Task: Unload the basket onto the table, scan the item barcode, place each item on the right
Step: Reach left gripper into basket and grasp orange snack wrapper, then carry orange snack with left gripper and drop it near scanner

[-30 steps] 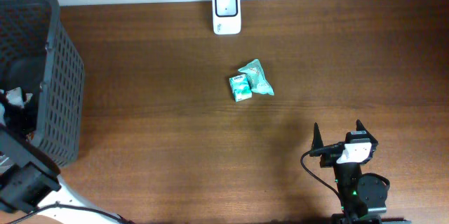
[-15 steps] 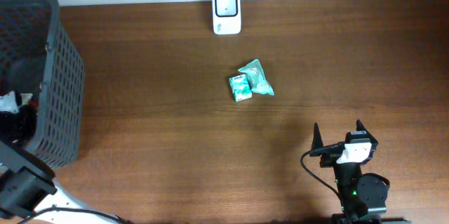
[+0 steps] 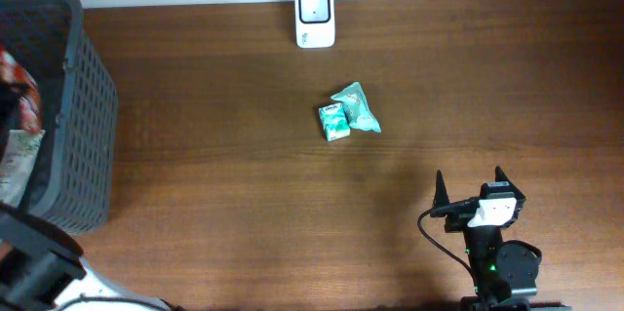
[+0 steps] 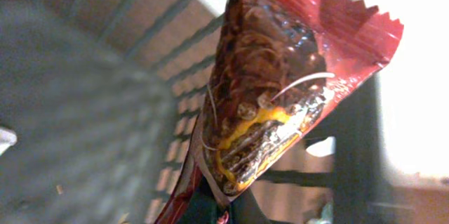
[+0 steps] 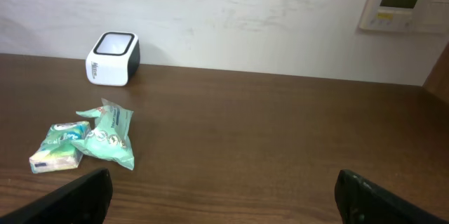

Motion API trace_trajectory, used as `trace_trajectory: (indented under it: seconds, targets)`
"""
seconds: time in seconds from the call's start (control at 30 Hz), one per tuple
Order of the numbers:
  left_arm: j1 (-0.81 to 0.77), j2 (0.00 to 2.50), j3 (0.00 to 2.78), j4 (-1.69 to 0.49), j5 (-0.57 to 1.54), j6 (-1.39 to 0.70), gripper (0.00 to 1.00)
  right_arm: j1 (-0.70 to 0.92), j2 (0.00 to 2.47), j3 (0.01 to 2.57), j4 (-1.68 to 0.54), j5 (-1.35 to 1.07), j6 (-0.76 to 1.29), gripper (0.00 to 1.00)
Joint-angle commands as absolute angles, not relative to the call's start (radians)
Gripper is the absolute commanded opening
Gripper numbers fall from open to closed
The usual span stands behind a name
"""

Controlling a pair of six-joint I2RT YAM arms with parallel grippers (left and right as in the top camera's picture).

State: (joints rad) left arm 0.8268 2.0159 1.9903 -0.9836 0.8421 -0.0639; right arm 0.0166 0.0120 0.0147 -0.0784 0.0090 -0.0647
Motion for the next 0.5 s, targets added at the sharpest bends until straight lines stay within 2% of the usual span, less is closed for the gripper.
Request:
trace_trajectory:
  seconds: [0.0,0.2,0.33,0.47]
  targets:
    - [0.828,1.862,2.09,-0.978,0.836,-0.358,0.0,0.019,0.007,0.006,-0.081,0.011,-0.071,0.99]
    - [0.805,1.692,2.111,-0.936,0.839,-0.708,0.0,0.019,0.007,0.006,-0.081,0.01,-0.071,0.99]
    - [0.73,1.608,2.111,-0.936,0.842,-0.756,0.0,0.019,0.007,0.006,-0.081,0.01,-0.071,0.99]
    - [0.564,1.552,2.111,-0.937,0.829,-0.756,0.0,0.019,0.007,0.006,-0.081,0.01,-0.071,0.99]
